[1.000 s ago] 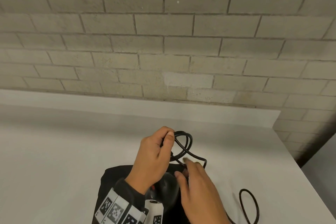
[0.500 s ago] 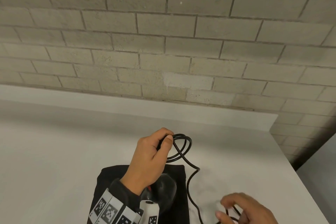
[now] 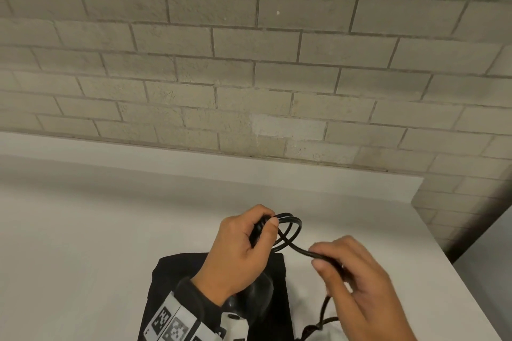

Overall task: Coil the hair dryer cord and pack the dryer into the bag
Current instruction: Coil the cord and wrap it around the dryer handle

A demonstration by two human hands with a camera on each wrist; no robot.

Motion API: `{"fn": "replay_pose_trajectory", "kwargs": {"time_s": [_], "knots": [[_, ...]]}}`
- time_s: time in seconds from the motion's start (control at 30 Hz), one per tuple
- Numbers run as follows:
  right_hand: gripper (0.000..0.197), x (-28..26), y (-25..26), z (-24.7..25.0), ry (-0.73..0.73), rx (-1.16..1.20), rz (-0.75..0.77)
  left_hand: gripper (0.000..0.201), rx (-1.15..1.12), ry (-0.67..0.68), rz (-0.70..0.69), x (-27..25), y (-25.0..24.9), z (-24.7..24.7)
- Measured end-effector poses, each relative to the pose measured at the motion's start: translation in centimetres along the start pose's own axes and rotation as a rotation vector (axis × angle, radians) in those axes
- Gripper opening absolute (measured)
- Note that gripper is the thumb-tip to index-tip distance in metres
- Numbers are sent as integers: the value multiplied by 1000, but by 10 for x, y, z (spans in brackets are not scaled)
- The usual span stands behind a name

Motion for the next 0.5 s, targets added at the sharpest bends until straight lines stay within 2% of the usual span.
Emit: {"fn": "replay_pose_trajectory", "kwargs": {"time_s": [0.1,0.23,0.33,0.5], "knots": [[10,17,21,14,-52,-38,111,25,9,61,-37,-2,-7,-11],[12,37,31,12,31,-46,143,20,-16,161,-98,-6,-22,-25],[9,48,30,9,73,-37,134,6,-37,221,-130,-10,-30,-30],[8,55,18,-2,103,41,37,22,3,188,-116,-12,-29,-32]]}}
Point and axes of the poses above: each hand's wrist, its own x-axis towards the middle knuckle, its own z-axis out of the back of the hand, y = z × x, the point moved 10 cm from there along x, towards the middle knuckle, and after that the axes turned 3 degrees about -z, right-handed, at the moved point
